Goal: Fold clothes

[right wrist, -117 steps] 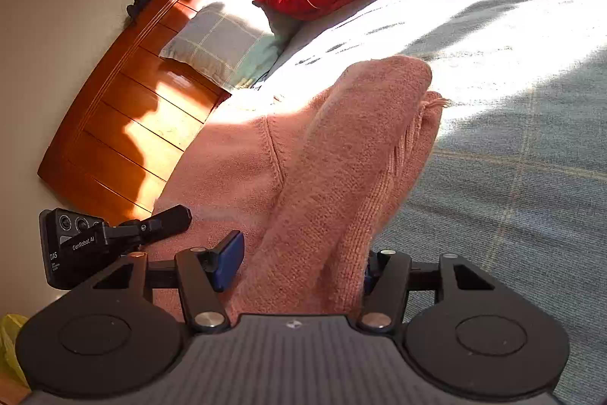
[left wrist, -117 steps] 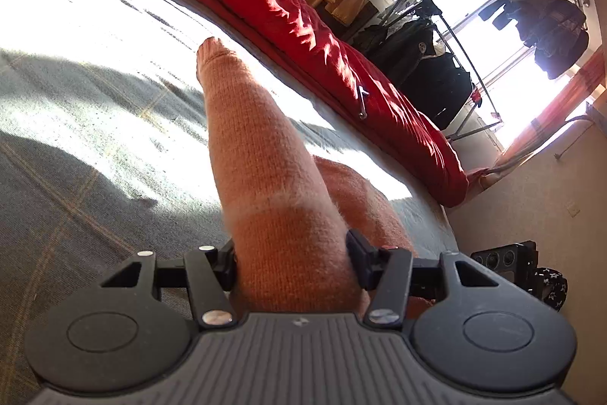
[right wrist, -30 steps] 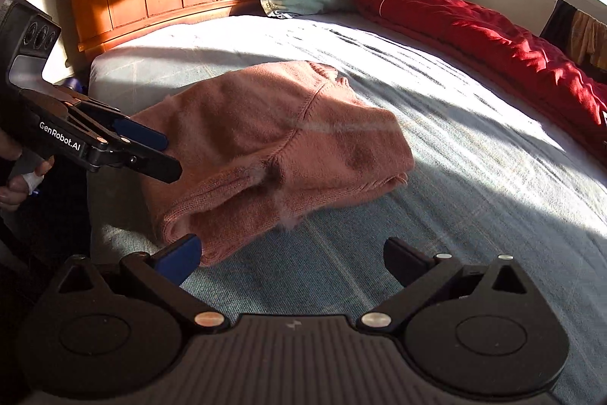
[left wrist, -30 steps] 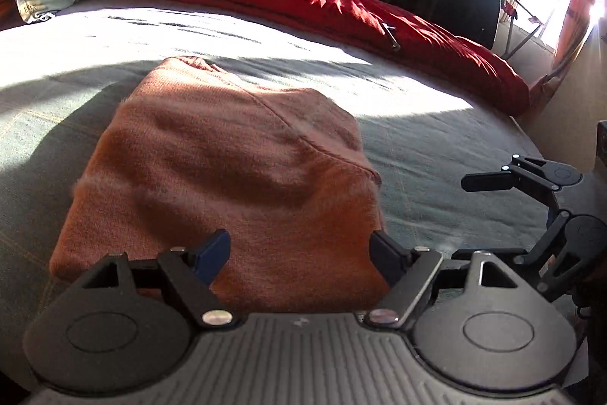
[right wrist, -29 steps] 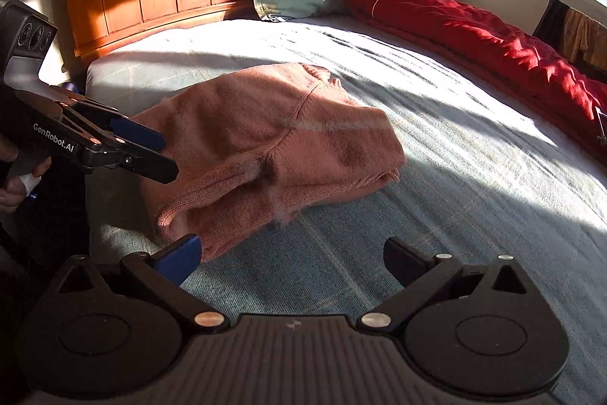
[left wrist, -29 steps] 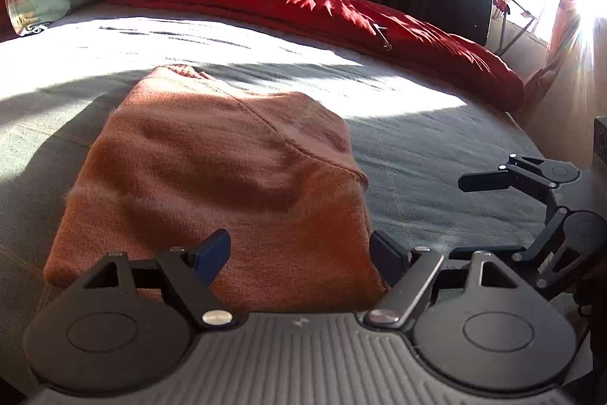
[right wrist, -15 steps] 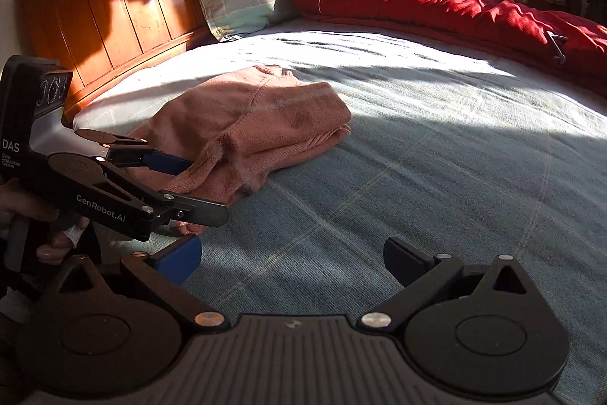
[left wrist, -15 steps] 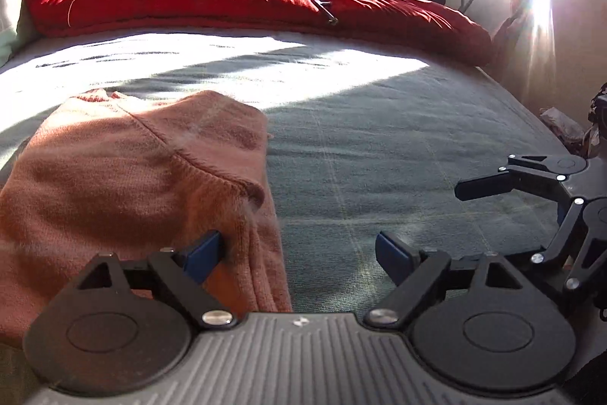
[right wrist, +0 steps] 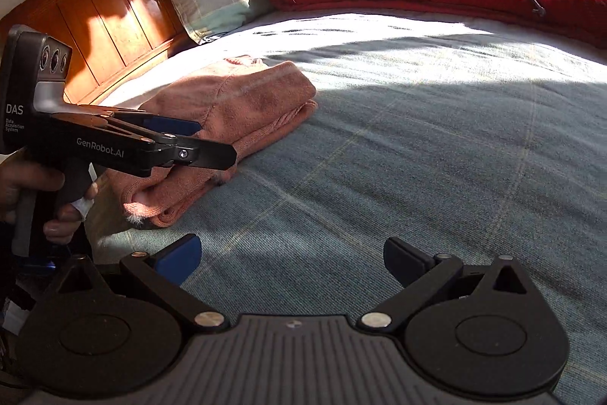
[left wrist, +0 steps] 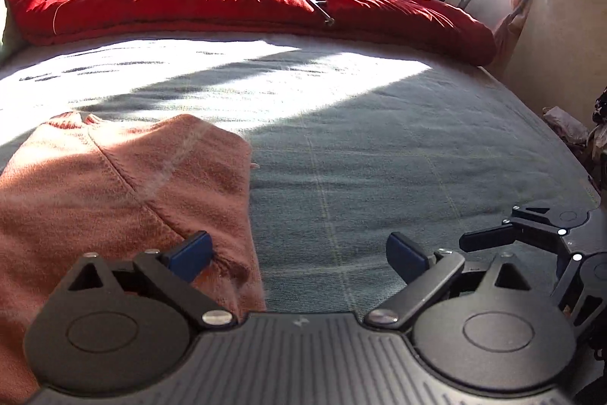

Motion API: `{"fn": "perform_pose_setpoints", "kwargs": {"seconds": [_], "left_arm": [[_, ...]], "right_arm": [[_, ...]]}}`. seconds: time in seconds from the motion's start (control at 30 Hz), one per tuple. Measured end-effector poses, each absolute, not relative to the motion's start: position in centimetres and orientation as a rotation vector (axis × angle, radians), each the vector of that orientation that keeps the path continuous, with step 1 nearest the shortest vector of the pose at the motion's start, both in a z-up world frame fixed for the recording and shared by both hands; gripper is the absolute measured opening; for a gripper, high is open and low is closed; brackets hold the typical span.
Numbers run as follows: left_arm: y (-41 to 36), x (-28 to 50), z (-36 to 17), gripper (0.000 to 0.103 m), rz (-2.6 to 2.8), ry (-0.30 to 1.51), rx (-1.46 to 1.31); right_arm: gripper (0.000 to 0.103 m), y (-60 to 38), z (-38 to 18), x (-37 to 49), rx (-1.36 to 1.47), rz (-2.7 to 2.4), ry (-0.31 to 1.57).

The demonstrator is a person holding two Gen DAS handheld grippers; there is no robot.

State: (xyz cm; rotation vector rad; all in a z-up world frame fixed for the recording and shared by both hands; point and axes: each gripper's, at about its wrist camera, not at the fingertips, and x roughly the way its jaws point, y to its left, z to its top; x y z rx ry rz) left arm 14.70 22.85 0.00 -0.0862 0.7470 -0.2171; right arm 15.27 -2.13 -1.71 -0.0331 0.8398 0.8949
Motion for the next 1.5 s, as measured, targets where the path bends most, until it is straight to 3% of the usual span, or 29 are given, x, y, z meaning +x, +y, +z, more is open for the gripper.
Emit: {"fn": "perform_pose_setpoints", "kwargs": {"seconds": [0.2,0.37,0.5,0.67,0.87,1.07,1.3,1.5], "left_arm": [[23.9,21.0,0.8,0.097,-0.190,0.732,-0.122],[25.4,26.5,-3.6,0.097,-0.100,0.839,-0.177],[25.1,27.0,-4.2,0.097,-0.169,0.841,-0.211],[25.4,23.6,-1.2,0.097,-0.204,0.807,-0.226],[26.4,14.0,1.7,0.098,-0.202,0.726,-0.248],[25.5,6.9,-0.2,0.098,-0.196,0.681,-0.299],[22.4,7.3,-3.8,0.100,-0.182,0.740,-0.253],[23.0,4.5,-2.6,0.100,-0.153,0.670,-0.293]], "right_arm": [[0.103,-1.7,-2.3,15.5,-0.017,0.912,0.859],[0.103,-2.3,-2.2,15.7,0.006,0.898,0.874],[0.103,-2.8,-2.2,15.8,0.016,0.879,0.882],[0.103,-3.0,-2.3,15.9,0.033,0.859,0.894],[0.103,-2.7,-1.3,14.8,0.035,0.883,0.869],[0.103,-2.2,-0.6,13.6,0.042,0.912,0.859],[0.103,-2.0,0.1,12.2,0.016,0.908,0.845],[0.103,-2.9,0.4,12.2,0.018,0.880,0.842]]}}
